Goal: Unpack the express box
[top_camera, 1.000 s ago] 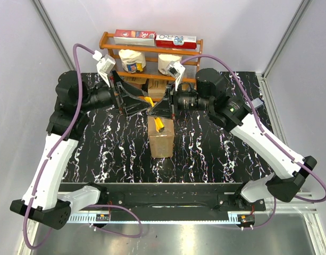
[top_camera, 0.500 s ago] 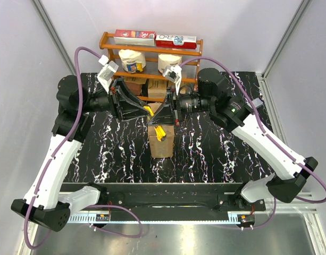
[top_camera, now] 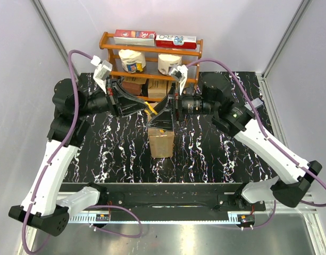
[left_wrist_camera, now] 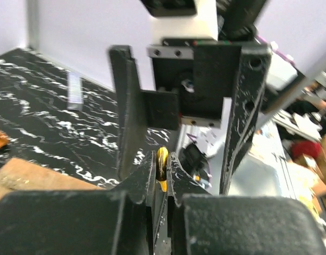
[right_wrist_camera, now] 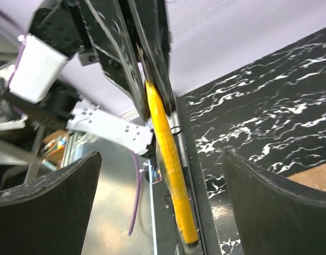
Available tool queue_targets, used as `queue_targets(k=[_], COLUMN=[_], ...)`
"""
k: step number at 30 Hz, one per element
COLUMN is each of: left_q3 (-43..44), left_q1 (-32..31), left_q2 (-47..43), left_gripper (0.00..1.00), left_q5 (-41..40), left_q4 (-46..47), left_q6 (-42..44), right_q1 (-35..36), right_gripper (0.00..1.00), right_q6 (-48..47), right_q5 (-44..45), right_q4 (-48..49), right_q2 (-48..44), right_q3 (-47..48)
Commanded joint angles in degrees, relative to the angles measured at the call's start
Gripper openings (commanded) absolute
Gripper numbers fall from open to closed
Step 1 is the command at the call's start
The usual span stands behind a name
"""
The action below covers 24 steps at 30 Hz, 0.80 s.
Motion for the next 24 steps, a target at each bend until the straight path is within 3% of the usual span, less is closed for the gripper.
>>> queue_targets(k=[1,5,9,24], left_q3=[3.81,0.65,-1.81,-6.91], left_q1=[0.13,0.13,0.13,-0.04], left_q2=[-2.72,-5.8,-8.78,-8.26], left_gripper=[0.0,0.0,0.0,0.0], left_q5=[-17.81,-26.87,-35.65,-41.21], left_q4=[-4.19,0.28,2.83,15.49], left_q6=[1.24,-4.99,-9.47,-21.26], right_q1=[0.21,0.12,0.12,0.12], right_gripper=[1.0,1.0,1.0,0.98], right_q6=[6.26,13.55,16.2,23.14], right_q5=[11.43,15.23,16.38,22.35], right_q4=[15.23,28.41,34.58,39.69], right_q2=[-5.57,-6.63,-6.63,-1.01], right_q3=[-8.35,-14.33,-16.1,-9.86])
